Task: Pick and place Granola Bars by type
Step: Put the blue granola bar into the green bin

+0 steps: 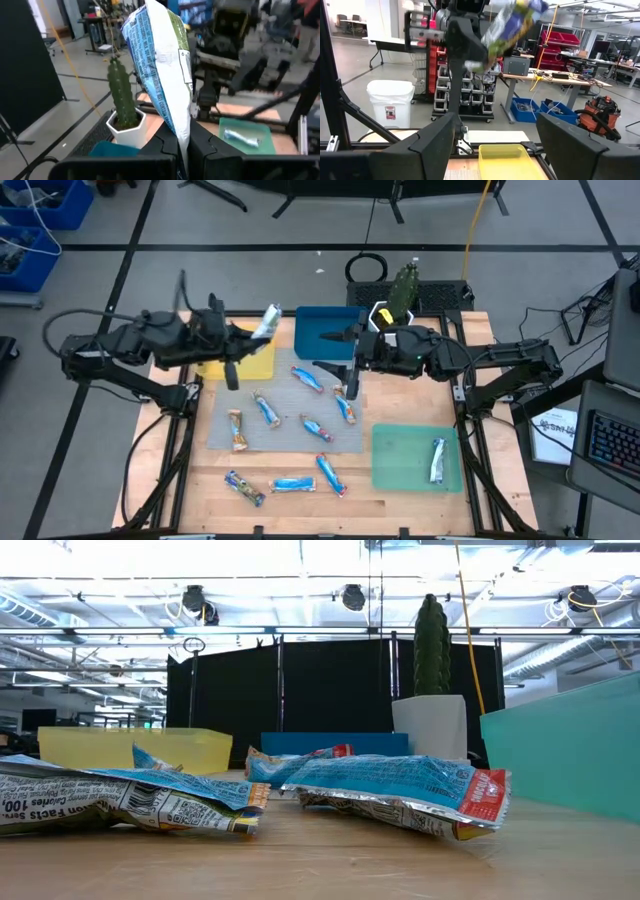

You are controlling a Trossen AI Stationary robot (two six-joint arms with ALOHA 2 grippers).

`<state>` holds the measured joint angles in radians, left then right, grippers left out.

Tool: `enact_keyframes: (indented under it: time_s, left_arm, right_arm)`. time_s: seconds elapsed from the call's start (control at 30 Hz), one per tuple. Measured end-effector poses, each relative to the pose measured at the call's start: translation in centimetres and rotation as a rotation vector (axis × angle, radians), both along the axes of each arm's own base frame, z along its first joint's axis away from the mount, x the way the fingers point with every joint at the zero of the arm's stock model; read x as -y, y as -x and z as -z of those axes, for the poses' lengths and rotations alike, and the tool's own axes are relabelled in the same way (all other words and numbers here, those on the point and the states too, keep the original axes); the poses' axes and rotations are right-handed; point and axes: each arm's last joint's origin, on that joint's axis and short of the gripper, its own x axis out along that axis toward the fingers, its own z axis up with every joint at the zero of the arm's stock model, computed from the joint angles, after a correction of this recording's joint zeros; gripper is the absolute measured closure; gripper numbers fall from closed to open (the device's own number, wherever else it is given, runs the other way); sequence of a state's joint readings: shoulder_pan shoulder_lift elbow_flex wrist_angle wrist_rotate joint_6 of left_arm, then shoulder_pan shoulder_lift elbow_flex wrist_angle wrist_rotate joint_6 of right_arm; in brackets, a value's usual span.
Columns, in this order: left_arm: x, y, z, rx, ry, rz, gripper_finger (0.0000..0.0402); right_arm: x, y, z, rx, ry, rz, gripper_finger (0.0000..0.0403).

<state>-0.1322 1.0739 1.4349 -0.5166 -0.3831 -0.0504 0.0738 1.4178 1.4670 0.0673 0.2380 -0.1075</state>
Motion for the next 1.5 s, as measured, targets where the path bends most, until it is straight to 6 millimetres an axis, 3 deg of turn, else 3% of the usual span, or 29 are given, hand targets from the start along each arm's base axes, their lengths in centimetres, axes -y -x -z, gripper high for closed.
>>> enact_keyframes:
  time_s: [0.33, 0.8, 1.17, 1.5]
  left_arm:
    - [1.3, -4.5, 1.5, -0.038, -0.068, 0.057, 0.0392]
    - [2.0, -8.5, 3.6, -0.084, -0.113, 0.086, 0.0392]
    - [2.0, -8.9, 3.4, -0.044, -0.111, 0.070, 0.0392]
    - [2.1, -8.9, 3.4, -0.047, -0.110, 0.080, 0.0393]
  right_arm:
    - [0.0, 0.0, -0.3, 0.037, -0.057, -0.006, 0.0133]
    - [-0.7, 0.1, -0.3, 0.036, -0.061, -0.030, 0.0133]
    - [-0.7, 0.1, -0.2, 0.027, -0.051, -0.029, 0.0136]
    - [-0.7, 0.1, -0.2, 0.026, -0.036, -0.029, 0.0213]
